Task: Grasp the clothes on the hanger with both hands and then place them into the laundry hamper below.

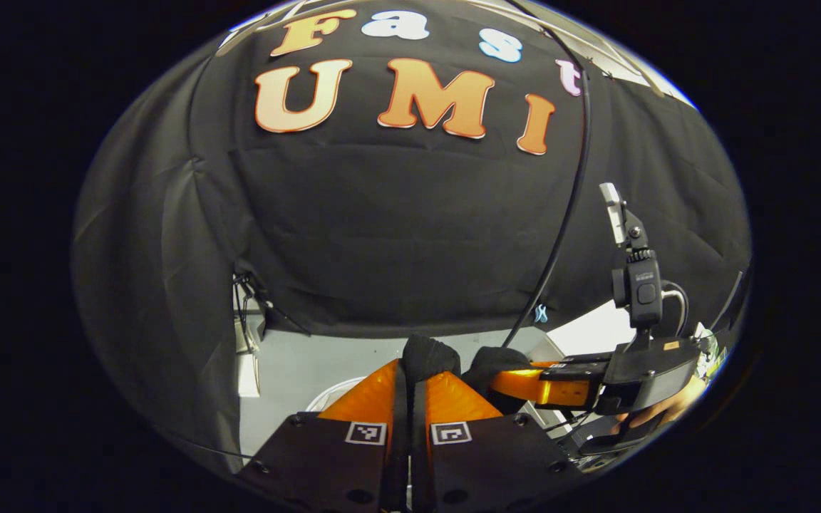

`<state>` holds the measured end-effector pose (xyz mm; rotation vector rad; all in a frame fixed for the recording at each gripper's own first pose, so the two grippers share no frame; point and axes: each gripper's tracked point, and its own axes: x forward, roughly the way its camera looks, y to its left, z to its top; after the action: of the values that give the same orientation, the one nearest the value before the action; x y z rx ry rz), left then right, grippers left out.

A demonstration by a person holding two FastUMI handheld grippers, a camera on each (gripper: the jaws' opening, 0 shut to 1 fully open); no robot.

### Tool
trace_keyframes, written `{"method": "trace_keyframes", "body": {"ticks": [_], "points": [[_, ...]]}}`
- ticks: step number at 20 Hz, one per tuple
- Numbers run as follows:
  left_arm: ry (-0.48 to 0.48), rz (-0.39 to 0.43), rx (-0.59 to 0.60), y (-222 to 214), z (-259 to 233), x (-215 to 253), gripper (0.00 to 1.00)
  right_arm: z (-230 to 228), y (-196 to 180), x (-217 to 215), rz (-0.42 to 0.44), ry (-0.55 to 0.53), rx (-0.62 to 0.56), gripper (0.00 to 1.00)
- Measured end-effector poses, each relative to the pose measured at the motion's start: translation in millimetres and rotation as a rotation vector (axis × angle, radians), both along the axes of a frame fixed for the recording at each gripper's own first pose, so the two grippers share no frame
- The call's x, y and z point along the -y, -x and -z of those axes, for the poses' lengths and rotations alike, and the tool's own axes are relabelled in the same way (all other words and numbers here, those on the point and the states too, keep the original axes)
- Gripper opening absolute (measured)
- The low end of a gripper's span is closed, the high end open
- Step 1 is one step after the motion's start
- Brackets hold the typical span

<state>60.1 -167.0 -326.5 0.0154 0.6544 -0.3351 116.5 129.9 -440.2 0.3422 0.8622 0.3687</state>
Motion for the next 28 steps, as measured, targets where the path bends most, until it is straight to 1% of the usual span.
{"method": "trace_keyframes", "body": {"ticks": [3, 4, 5, 6, 7, 8, 9, 10, 11, 12, 13, 14, 15, 16, 17, 19, 20, 23, 24, 25, 26, 28], "points": [[-0.050, -0.041, -0.073, 6, 32, -23, 0.09, 6, 9, 1, -0.005, 0.013, -0.025, 0.22], [-0.053, -0.054, -0.104, 11, 40, -28, 0.12, 2, 10, 0, -0.003, 0.006, -0.023, 0.24], [-0.057, -0.070, -0.140, 14, 48, -35, 0.12, 1, 9, 0, 0.002, 0.006, -0.023, 0.27], [-0.069, -0.089, -0.182, 20, 61, -41, 0.16, 1, 9, 1, 0.005, 0.014, -0.024, 0.29], [-0.077, -0.104, -0.231, 27, 76, -46, 0.16, 3, 8, 3, 0.006, 0.027, -0.024, 0.35], [-0.088, -0.120, -0.269, 33, 88, -53, 0.08, 5, 7, 3, 0.006, 0.043, -0.025, 0.38], [-0.089, -0.135, -0.295, 36, 95, -58, 0.19, 6, 7, 4, 0.007, 0.058, -0.030, 0.29], [-0.102, -0.148, -0.304, 34, 100, -63, 0.23, 7, 9, 6, 0.006, 0.075, -0.039, 0.43], [-0.114, -0.153, -0.312, 30, 102, -67, 0.23, 10, 10, 6, 0.005, 0.094, -0.046, 0.51], [-0.127, -0.156, -0.330, 29, 105, -69, 0.27, 12, 14, 9, 0.002, 0.111, -0.049, 0.54], [-0.139, -0.161, -0.341, 27, 109, -73, 0.37, 14, 17, 8, -0.001, 0.127, -0.053, 0.62], [-0.142, -0.167, -0.352, 24, 110, -74, 0.54, 14, 20, 9, -0.002, 0.143, -0.056, 0.66], [-0.149, -0.181, -0.362, 23, 111, -77, 0.55, 16, 22, 10, 0.000, 0.153, -0.061, 0.72], [-0.144, -0.186, -0.371, 26, 110, -79, 0.66, 15, 25, 10, 0.001, 0.160, -0.066, 0.68], [-0.140, -0.190, -0.381, 32, 115, -84, 0.77, 14, 27, 11, 0.004, 0.167, -0.071, 0.83], [-0.144, -0.201, -0.388, 38, 118, -93, 0.99, 14, 33, 14, 0.016, 0.179, -0.080, 0.88], [-0.160, -0.206, -0.390, 39, 115, -95, 0.92, 9, 37, 15, 0.024, 0.187, -0.081, 0.89], [-0.201, -0.219, -0.365, 44, 102, -113, 0.94, -9, 40, 25, 0.053, 0.212, -0.055, 0.94], [-0.215, -0.230, -0.343, 45, 95, -121, 0.94, -18, 43, 31, 0.064, 0.217, -0.040, 0.94], [-0.219, -0.238, -0.324, 45, 86, -124, 0.98, -30, 45, 36, 0.078, 0.218, -0.024, 0.94], [-0.224, -0.247, -0.304, 44, 76, -129, 0.99, -44, 47, 40, 0.092, 0.216, -0.008, 0.94], [-0.227, -0.272, -0.257, 45, 53, -141, 0.99, -70, 53, 53, 0.119, 0.221, 0.030, 0.94]]}}
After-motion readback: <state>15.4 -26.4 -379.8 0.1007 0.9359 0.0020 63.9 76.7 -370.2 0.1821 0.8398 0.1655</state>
